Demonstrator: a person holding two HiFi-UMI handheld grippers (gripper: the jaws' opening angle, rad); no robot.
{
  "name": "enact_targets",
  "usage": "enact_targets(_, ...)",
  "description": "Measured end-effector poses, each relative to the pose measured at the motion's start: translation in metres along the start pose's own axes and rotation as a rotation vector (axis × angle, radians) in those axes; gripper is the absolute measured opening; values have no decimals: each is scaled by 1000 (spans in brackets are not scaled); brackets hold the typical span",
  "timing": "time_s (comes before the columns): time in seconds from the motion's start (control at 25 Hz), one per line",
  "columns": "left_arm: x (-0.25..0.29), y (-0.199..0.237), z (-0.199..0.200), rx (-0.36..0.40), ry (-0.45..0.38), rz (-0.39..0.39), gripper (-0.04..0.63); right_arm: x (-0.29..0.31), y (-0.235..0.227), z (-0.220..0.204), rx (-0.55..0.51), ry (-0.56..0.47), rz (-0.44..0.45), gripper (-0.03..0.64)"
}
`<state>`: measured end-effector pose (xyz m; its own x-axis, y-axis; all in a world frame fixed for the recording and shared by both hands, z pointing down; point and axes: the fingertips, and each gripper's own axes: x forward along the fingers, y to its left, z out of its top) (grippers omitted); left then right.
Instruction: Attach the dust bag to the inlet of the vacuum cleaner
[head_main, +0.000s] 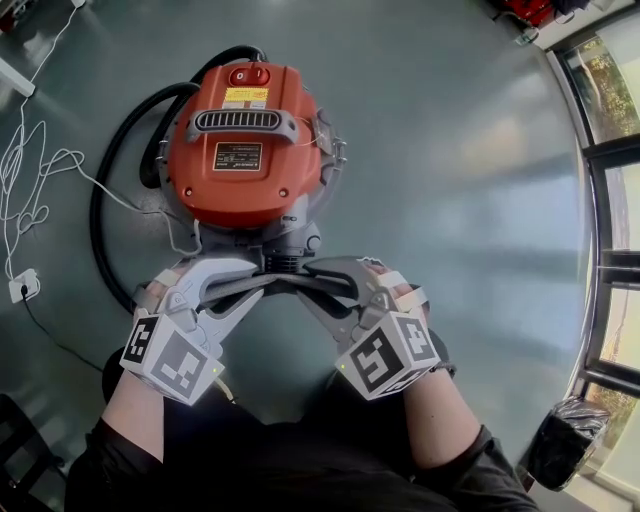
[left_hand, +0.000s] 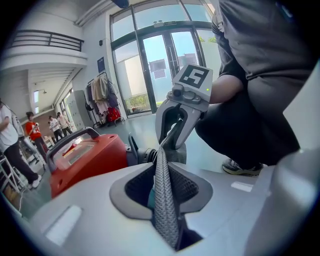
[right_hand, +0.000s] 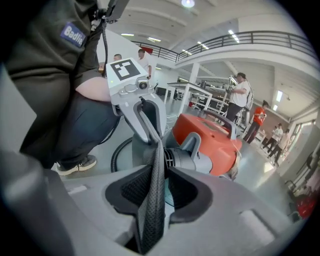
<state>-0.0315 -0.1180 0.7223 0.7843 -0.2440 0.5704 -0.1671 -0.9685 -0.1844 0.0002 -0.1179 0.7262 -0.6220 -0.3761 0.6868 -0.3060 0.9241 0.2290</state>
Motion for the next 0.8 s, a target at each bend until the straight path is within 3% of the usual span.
enact_targets(0.2, 15, 10, 3, -31, 2, 46, 98, -5, -13, -8, 9, -3, -41, 98)
enact_targets(0.48, 14, 16, 2, -6, 17, 49, 106, -10, -24, -15, 14, 18, -79, 100)
enact_targets(0.68, 8, 21, -10, -31, 49, 54, 100, -6, -25, -21, 22, 34, -88, 98)
enact_targets(0.8, 16, 20, -13, -19, 73, 72, 74, -2, -28, -22, 22, 49, -106, 98)
